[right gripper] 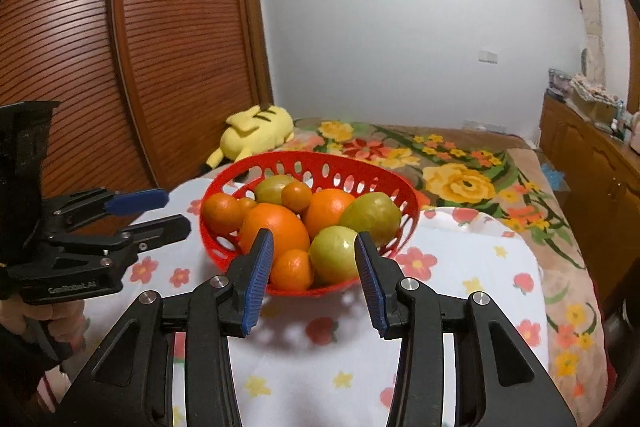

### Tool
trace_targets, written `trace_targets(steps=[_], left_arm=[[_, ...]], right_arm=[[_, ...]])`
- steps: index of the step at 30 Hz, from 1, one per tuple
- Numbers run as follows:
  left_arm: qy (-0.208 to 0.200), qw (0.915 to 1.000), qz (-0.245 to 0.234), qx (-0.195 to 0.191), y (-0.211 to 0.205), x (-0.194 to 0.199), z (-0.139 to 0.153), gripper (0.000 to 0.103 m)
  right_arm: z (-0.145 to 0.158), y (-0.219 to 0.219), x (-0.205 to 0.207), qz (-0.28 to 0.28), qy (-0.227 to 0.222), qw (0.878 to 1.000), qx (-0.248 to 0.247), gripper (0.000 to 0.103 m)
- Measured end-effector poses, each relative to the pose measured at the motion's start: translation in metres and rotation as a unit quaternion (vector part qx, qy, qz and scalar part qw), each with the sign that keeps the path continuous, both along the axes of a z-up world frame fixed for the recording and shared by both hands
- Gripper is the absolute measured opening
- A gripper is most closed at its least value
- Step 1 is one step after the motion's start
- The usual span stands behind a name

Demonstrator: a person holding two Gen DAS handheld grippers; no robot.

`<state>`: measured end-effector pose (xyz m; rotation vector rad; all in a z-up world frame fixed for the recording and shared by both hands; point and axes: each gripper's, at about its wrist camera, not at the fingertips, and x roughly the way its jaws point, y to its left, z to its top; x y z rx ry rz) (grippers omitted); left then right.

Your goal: Organize fruits

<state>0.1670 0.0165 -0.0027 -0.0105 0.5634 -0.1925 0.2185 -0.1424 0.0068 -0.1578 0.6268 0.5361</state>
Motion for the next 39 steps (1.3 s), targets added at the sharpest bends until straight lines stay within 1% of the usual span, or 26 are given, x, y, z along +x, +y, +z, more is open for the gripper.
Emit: trace_targets(steps=[4,7,9,10,12,13,14,15,17,18,20,23,28,32,39], left_arm=[[-0.015,0.9999,0.001,0.005,-0.004,-0.017,0.005,0.058],[-0.033,0.9994,0.004,0.009,-0.008,-0.029,0.011,0.069],[-0.042,0.999,0.008,0.012,-0.009,-0.036,0.014,0.07],[-0.044,0.9989,0.011,0.013,-0.009,-0.038,0.015,0.072],[-0.05,0.9985,0.017,0.014,-0.008,-0.043,0.018,0.077],[-0.052,0.9983,0.021,0.014,-0.007,-0.046,0.02,0.084],[-0.056,0.998,0.026,0.013,-0.006,-0.049,0.021,0.088],[-0.061,0.9976,0.032,0.01,-0.004,-0.052,0.024,0.089],[-0.066,0.9971,0.039,0.005,-0.002,-0.055,0.027,0.096],[-0.069,0.9967,0.043,0.004,0.0,-0.058,0.029,0.097],[-0.077,0.9959,0.049,0.005,0.003,-0.062,0.031,0.098],[-0.08,0.9947,0.063,0.012,0.004,-0.066,0.033,0.098],[-0.079,0.9939,0.075,0.013,0.007,-0.07,0.031,0.098],[-0.077,0.9937,0.079,0.023,0.005,-0.074,0.027,0.098],[-0.064,0.9945,0.081,0.018,0.01,-0.08,0.018,0.098]], right_arm=[[0.006,-0.002,-0.017,-0.007,-0.019,1.0,0.001,0.049],[0.009,-0.003,-0.028,-0.014,-0.032,0.999,0.003,0.054],[0.011,-0.006,-0.034,-0.019,-0.038,0.999,0.008,0.057],[0.011,-0.008,-0.034,-0.021,-0.04,0.999,0.008,0.058],[0.012,-0.009,-0.039,-0.028,-0.049,0.998,0.006,0.061],[0.013,-0.01,-0.043,-0.032,-0.053,0.998,0.005,0.064],[0.013,-0.012,-0.044,-0.034,-0.055,0.998,0.006,0.067],[0.014,-0.013,-0.047,-0.038,-0.057,0.998,0.006,0.069],[0.016,-0.014,-0.051,-0.043,-0.064,0.997,0.004,0.074],[0.018,-0.015,-0.053,-0.046,-0.068,0.997,0.004,0.076],[0.02,-0.015,-0.057,-0.049,-0.074,0.996,0.007,0.082],[0.022,-0.016,-0.061,-0.052,-0.079,0.996,0.01,0.085],[0.02,-0.014,-0.065,-0.057,-0.083,0.995,0.007,0.086],[0.019,-0.015,-0.069,-0.062,-0.086,0.994,0.004,0.087],[0.015,-0.018,-0.074,-0.076,-0.087,0.993,0.005,0.087]])
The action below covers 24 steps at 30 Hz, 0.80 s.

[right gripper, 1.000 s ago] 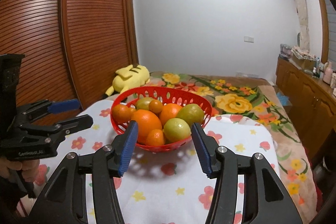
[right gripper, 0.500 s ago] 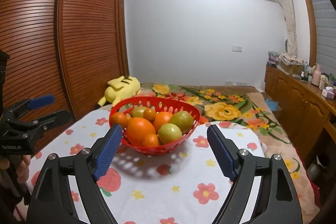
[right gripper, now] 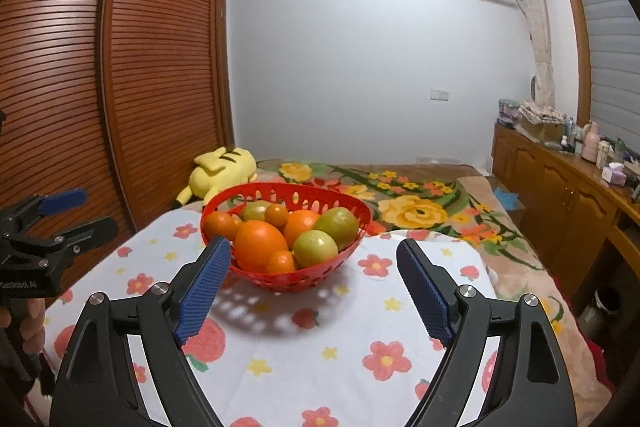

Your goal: Organize fruits

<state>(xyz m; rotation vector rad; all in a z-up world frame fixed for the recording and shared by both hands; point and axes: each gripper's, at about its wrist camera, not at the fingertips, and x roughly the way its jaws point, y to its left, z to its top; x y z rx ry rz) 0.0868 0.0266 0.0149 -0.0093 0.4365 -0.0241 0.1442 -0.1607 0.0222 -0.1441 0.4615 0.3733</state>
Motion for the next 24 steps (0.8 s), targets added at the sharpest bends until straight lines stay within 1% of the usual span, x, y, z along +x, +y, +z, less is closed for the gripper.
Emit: trace_targets(steps=[7,24], left_arm=[[0.007,1.0,0.003,0.001,0.0018,-0.0041,-0.0059,0.098],[0.006,1.0,0.003,-0.004,0.0049,-0.0037,-0.0075,0.098]], right_arm=[[-0.005,-0.0024,-0.0003,-0.007,0.005,1.0,0.002,0.087],[-0.0051,-0.0015,-0.0008,-0.009,0.008,1.0,0.003,0.087]])
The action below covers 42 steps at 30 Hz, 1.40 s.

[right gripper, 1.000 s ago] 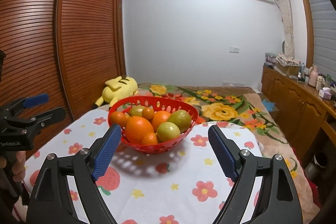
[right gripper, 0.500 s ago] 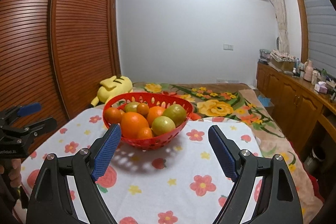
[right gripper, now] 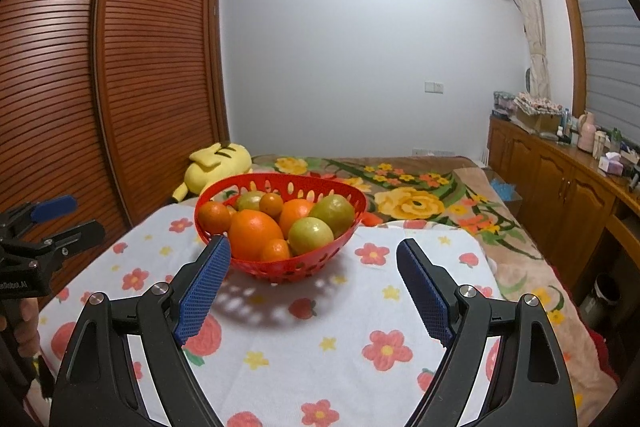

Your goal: Organize fruits

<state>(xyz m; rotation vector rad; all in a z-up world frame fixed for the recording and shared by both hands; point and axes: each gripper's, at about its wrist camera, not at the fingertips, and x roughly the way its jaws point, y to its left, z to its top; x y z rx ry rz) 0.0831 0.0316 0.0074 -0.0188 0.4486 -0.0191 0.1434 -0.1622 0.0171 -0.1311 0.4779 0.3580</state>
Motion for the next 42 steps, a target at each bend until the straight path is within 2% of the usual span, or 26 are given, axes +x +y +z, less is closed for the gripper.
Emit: trace_targets(steps=[42], left_arm=[[-0.005,1.0,-0.001,-0.001,-0.0066,-0.0044,0.0045,0.098]], right_arm=[[-0.0038,-0.0066,-0.0014,-0.003,0.001,1.0,0.001,0.087]])
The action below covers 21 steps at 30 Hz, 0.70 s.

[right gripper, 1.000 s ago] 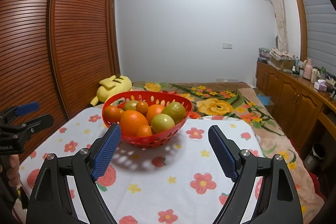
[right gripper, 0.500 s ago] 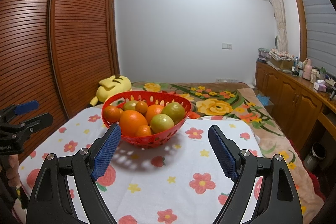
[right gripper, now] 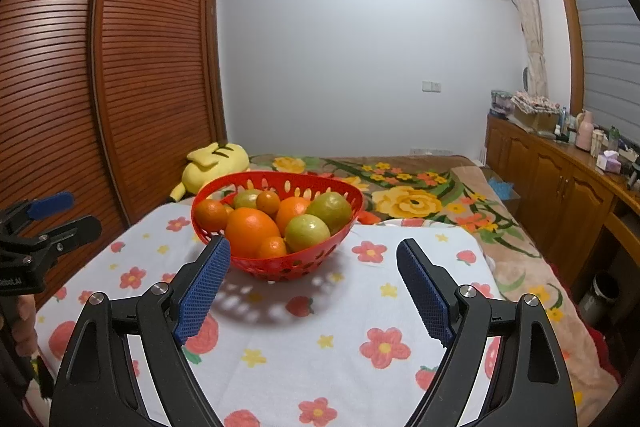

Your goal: Organize fruits

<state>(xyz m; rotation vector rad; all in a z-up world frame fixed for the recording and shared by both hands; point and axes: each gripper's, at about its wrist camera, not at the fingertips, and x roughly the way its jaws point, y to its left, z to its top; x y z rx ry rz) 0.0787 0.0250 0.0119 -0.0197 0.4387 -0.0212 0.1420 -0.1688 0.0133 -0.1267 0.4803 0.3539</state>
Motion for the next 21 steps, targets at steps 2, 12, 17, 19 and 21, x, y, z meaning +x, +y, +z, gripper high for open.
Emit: trace_targets(steps=[2,12,17,19,21], left_arm=[[0.0,1.0,0.0,0.0,0.0003,0.0001,-0.0002,0.098],[0.0,1.0,0.001,0.0,-0.0004,0.0,-0.0003,0.098],[0.0,1.0,0.001,0.001,-0.001,0.0002,-0.0005,0.098],[0.0,1.0,0.001,0.0,-0.0012,-0.0001,-0.0005,0.098],[-0.001,1.0,0.001,0.0,-0.0013,-0.0001,-0.0006,0.098]], right_arm=[[0.0,-0.0005,-0.0002,0.0,0.0,1.0,0.0,0.087],[0.0003,-0.0005,-0.0003,-0.001,0.001,1.0,0.0,0.087],[0.0004,0.0001,0.0002,0.0,0.0,1.0,0.0,0.087],[0.0,-0.0008,-0.0006,0.0,0.0,1.0,-0.001,0.087],[-0.0004,-0.0017,-0.001,0.0,0.0,1.0,0.0,0.087]])
